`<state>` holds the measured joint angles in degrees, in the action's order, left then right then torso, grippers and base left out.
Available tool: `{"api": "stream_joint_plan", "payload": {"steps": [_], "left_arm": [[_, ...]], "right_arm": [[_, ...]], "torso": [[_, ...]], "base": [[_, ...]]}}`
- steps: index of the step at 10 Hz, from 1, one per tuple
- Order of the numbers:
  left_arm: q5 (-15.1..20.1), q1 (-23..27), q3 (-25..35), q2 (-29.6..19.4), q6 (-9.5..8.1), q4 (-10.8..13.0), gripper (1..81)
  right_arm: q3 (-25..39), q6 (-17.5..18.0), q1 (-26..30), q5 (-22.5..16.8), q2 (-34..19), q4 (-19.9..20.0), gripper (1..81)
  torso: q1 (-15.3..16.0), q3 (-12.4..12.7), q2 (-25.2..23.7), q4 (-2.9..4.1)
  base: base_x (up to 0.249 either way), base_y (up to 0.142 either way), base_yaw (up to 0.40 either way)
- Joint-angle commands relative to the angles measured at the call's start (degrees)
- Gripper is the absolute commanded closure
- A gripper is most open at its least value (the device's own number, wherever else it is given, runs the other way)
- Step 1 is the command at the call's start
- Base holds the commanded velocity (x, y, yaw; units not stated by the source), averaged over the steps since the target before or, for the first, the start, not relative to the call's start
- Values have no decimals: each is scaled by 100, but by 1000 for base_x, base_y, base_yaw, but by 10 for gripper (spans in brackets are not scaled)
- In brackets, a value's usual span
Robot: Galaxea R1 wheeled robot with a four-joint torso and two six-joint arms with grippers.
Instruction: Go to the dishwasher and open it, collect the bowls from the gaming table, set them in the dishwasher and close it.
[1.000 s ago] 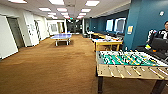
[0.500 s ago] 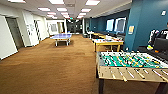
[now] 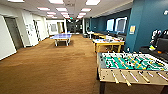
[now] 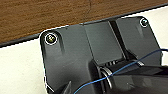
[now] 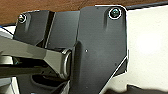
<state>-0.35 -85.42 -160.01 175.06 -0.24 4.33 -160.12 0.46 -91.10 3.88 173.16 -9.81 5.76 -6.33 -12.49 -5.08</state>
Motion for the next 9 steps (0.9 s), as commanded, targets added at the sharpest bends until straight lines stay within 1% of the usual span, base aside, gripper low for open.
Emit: {"api": "stream_joint_plan", "payload": {"steps": [1,9], "left_arm": [[281,328,-13,-14,-11,-20,10],[281,319,-13,-5,-11,-11,10]], "right_arm": [[0,-11,263,-282,-15,32,10],[9,-20,263,-291,2,41,10]], "torso": [[0,0,0,0],[-5,2,-2,0]], "base": [[142,0,0],[142,0,0]]}}
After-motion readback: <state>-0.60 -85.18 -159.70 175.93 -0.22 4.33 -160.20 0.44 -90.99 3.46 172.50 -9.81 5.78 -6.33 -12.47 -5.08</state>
